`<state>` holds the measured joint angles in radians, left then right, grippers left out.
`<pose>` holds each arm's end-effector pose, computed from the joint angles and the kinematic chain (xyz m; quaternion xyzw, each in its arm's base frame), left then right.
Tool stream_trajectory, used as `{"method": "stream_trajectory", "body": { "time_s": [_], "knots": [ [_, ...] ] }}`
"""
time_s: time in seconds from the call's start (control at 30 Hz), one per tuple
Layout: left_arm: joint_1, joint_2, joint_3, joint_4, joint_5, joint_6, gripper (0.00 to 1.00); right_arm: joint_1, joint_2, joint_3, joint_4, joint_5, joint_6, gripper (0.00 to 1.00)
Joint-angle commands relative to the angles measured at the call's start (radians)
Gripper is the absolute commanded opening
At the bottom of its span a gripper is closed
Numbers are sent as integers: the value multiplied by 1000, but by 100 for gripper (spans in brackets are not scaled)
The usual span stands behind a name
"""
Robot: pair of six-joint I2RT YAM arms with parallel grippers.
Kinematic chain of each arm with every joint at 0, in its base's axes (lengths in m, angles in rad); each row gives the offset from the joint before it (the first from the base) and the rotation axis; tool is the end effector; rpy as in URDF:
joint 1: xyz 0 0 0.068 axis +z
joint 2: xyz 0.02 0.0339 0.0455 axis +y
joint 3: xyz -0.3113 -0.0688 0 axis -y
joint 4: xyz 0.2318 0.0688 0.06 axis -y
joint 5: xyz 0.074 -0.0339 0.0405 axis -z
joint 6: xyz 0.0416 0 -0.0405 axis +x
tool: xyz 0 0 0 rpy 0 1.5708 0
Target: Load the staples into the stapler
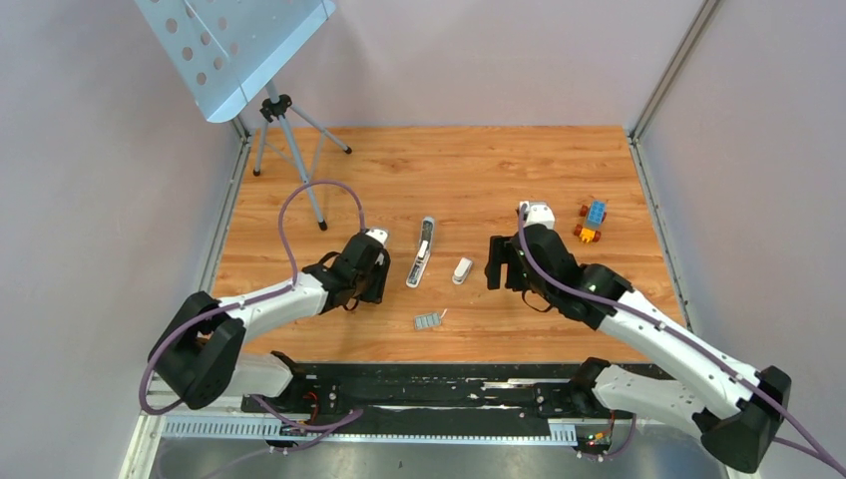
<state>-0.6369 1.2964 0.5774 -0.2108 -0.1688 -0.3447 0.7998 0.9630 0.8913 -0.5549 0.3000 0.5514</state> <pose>0.1797 -0.1242 0.2135 0.1114 0.9395 -0.0774 0.3146 0.1272 0.1133 0.3456 -0.0417 0.8823 0.1773 0.4341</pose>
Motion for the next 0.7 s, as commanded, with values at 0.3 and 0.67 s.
{"method": "stream_trajectory", "body": {
  "time_s": [0.3, 0.67],
  "knots": [
    [6, 84, 67, -36, -11, 30, 39, -8, -132, -97, 21, 76, -56, 80],
    [7, 121, 76, -38, 8, 31, 32, -8, -102, -94, 21, 71, -48, 81]
  ]
}}
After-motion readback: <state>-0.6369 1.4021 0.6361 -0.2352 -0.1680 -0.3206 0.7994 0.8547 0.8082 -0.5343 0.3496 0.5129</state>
